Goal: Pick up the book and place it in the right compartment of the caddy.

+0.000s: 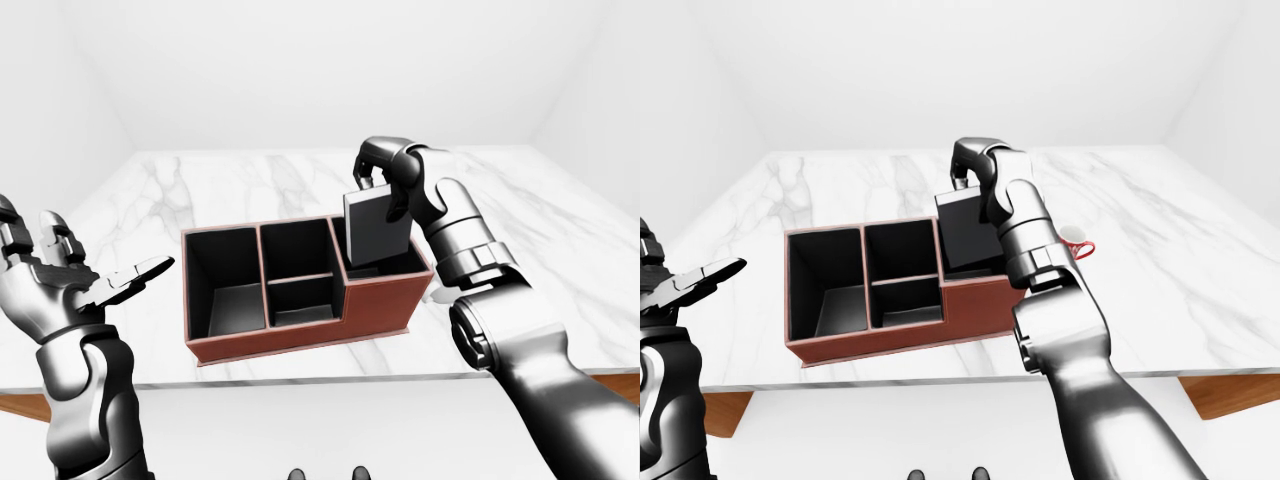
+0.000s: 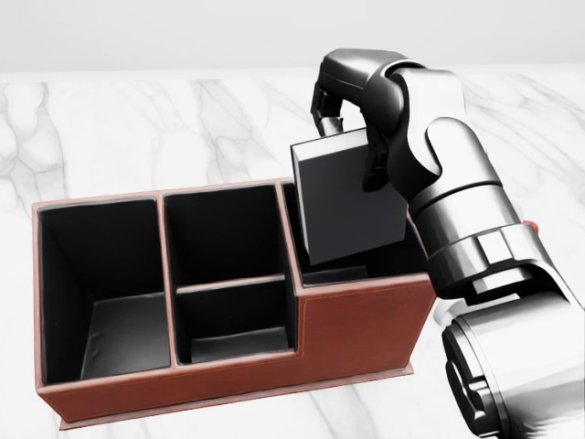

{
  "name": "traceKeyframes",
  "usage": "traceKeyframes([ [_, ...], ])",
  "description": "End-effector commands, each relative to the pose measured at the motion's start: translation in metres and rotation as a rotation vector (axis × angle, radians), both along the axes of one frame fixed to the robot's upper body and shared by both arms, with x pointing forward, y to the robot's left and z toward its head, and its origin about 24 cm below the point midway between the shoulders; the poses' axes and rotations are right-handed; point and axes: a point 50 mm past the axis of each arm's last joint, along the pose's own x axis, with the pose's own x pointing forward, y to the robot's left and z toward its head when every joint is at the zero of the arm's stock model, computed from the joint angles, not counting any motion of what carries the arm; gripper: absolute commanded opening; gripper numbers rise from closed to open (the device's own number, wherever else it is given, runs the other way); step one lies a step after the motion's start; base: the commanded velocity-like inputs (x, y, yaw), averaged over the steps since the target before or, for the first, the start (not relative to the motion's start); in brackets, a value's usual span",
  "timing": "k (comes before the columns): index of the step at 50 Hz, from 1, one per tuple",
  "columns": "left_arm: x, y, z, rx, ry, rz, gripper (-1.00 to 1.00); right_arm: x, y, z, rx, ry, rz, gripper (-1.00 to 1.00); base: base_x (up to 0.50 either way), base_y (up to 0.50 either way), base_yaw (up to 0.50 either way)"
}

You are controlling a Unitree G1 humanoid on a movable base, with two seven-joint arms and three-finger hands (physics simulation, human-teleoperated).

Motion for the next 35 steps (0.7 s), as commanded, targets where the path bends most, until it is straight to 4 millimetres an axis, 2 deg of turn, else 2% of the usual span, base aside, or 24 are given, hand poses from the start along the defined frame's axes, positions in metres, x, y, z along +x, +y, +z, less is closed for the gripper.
traceKeyframes([
  [1, 0.0, 0.0, -0.001, -0.001, 0.003, 0.0, 1.0, 0.0, -0.004, 0.0, -0.01, -0.016, -0.016, -1.0, 0.0, 0.0, 0.0],
  [35, 0.0, 0.0, 0.001, 0.0, -0.003, 0.002, 1.0, 0.004, -0.011, -0.05, 0.018, 0.078, -0.064, -1.0, 0.0, 0.0, 0.0],
])
